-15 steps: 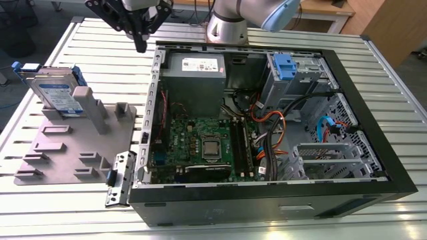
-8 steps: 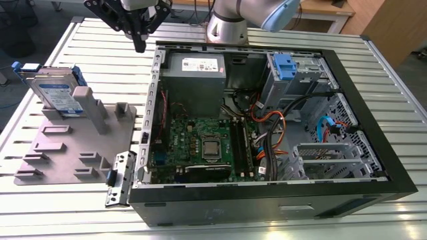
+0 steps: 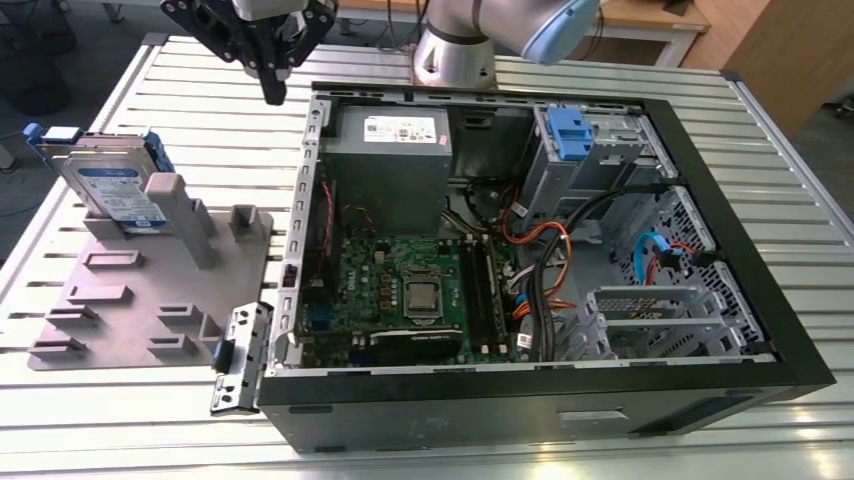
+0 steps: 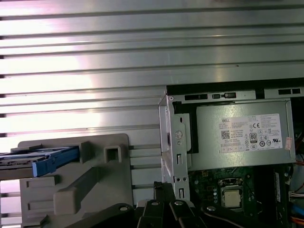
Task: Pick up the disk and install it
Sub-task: 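Reach for the disk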
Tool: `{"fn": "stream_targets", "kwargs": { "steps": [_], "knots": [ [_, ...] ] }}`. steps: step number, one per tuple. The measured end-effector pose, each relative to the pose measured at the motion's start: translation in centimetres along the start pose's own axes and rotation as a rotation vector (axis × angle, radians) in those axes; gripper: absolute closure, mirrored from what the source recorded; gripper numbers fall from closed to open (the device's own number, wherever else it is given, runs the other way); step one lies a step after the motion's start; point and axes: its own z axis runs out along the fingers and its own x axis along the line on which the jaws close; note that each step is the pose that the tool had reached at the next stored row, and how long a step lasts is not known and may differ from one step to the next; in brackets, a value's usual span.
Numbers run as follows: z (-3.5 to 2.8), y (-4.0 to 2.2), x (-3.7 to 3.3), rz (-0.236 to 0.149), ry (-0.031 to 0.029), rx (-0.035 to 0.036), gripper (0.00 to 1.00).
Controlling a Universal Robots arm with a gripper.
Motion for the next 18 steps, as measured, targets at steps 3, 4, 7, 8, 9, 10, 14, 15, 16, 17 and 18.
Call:
{"fn": "stream_targets", "kwargs": {
  "steps": [3, 4, 7, 8, 9, 10, 14, 15, 16, 17, 18],
  "knots": [
    [-0.01, -0.02, 0.23, 0.000, 0.0000, 0.0000, 0.89],
    [-0.01, -0.02, 0.30, 0.000, 0.0000, 0.0000, 0.89],
    [-0.01, -0.04, 0.51, 0.000, 0.0000, 0.0000, 0.89],
    [-0.02, -0.05, 0.59, 0.000, 0.0000, 0.0000, 0.89],
    [-0.02, -0.05, 0.68, 0.000, -0.0001, -0.0001, 0.89],
    [-0.02, -0.06, 0.76, 0.000, 0.0000, 0.0000, 0.89],
    [-0.03, -0.09, 1.15, 0.000, 0.0000, 0.0000, 0.89],
    [-0.03, -0.09, 1.24, 0.000, -0.0001, 0.0000, 0.89],
    [-0.03, -0.10, 1.35, 0.000, -0.0001, -0.0001, 0.89],
    [-0.04, -0.11, 1.45, 0.000, -0.0001, -0.0001, 0.89],
    [-0.04, -0.12, 1.56, 0.000, -0.0001, 0.0000, 0.89]
  ]
}}
